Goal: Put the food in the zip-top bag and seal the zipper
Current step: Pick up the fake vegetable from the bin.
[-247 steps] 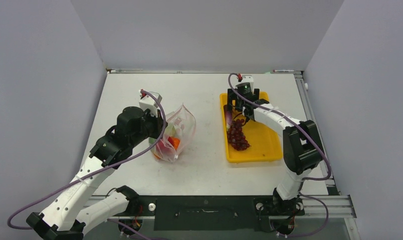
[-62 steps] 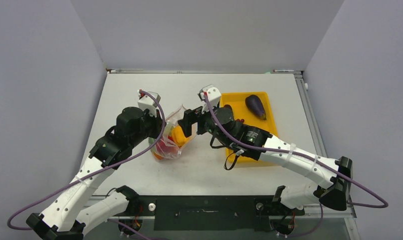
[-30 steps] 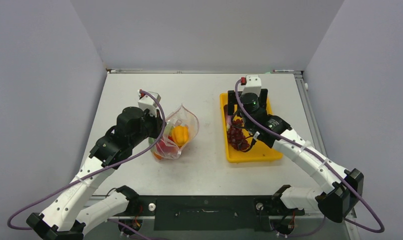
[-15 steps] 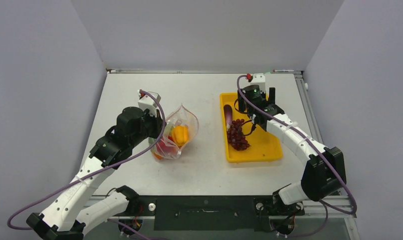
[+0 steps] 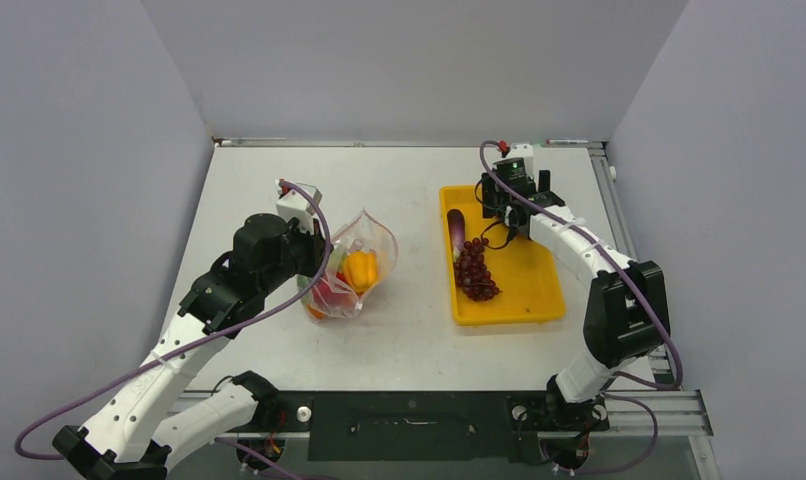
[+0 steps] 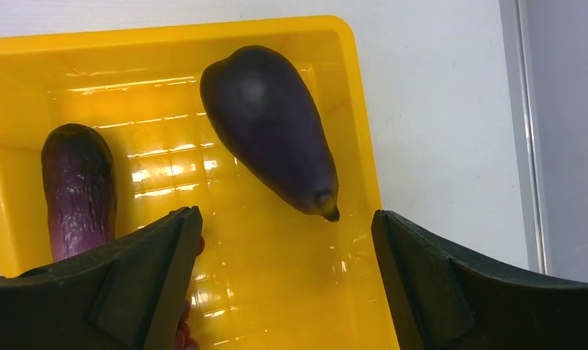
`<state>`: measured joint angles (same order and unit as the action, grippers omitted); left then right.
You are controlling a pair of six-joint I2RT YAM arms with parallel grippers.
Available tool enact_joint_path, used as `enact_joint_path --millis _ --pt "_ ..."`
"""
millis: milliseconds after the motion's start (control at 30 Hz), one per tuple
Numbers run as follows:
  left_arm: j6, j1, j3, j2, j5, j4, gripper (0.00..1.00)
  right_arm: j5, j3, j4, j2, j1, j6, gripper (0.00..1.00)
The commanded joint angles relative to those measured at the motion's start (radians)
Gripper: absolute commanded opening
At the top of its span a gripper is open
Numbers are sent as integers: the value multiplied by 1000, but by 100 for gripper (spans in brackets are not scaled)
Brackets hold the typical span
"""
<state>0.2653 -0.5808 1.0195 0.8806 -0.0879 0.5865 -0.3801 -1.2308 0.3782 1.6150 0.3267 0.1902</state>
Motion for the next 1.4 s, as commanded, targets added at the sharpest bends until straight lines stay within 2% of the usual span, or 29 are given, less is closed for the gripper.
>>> enact_joint_path --millis 0,700,1367 --pt "-1 4 0 -14 14 -36 0 28 -65 3 19 -21 -11 90" --pt "-2 6 0 -15 16 -36 0 -9 -287 80 293 -36 -59 90" --pt "-3 9 2 -5 19 -30 0 -25 -346 77 432 -45 -65 90"
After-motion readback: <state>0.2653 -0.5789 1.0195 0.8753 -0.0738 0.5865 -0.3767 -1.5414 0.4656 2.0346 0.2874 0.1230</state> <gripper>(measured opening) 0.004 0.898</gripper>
